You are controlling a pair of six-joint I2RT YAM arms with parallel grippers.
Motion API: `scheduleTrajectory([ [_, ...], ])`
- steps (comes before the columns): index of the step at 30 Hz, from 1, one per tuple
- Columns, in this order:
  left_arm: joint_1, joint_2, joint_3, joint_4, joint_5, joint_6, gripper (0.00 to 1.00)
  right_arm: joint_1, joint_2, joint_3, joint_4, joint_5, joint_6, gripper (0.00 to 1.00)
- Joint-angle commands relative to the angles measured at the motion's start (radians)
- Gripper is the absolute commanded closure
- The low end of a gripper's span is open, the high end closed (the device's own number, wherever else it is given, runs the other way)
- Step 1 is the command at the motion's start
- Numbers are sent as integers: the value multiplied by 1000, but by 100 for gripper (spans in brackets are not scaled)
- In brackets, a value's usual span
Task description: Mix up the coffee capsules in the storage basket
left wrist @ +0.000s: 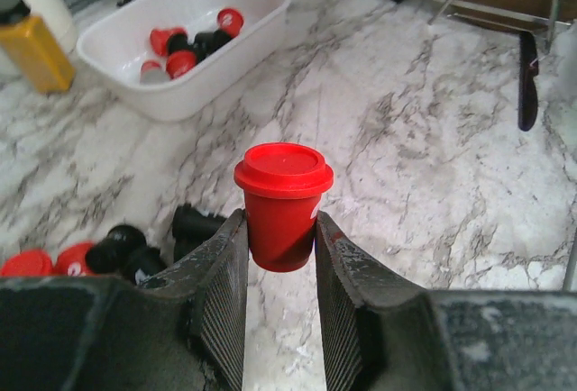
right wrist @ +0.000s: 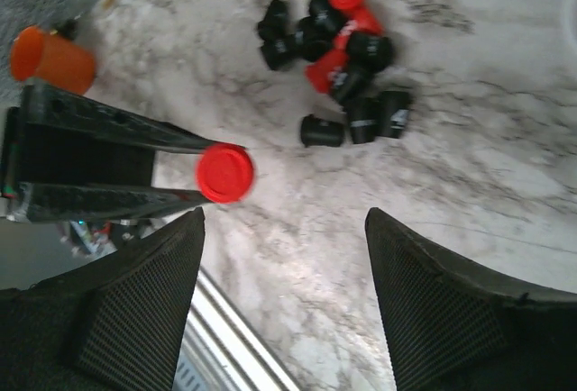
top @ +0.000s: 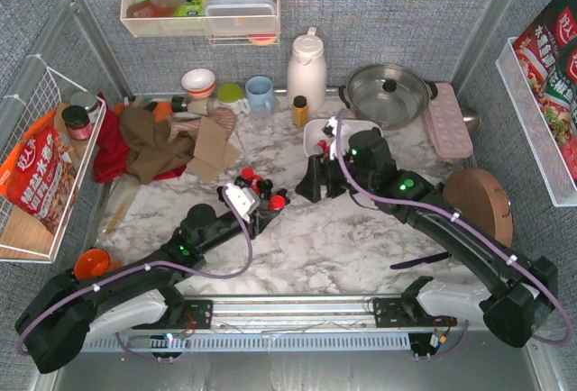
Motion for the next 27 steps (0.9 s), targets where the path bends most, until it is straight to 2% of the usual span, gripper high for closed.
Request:
scheduleTrajectory([
  [1,-55,32,30,112,-18,105,68,82,30,32,35,-23,44,24],
  [9,-119,65,56,107,-59,135,68,179,94,67,14,-3,37,26],
  [20,-141,53,55,107,-79,146,68,221,110,81,-66,98,-13,26],
  [27,-153,49,56,113,-78,148,68,230,137,77,-50,85,3,29],
])
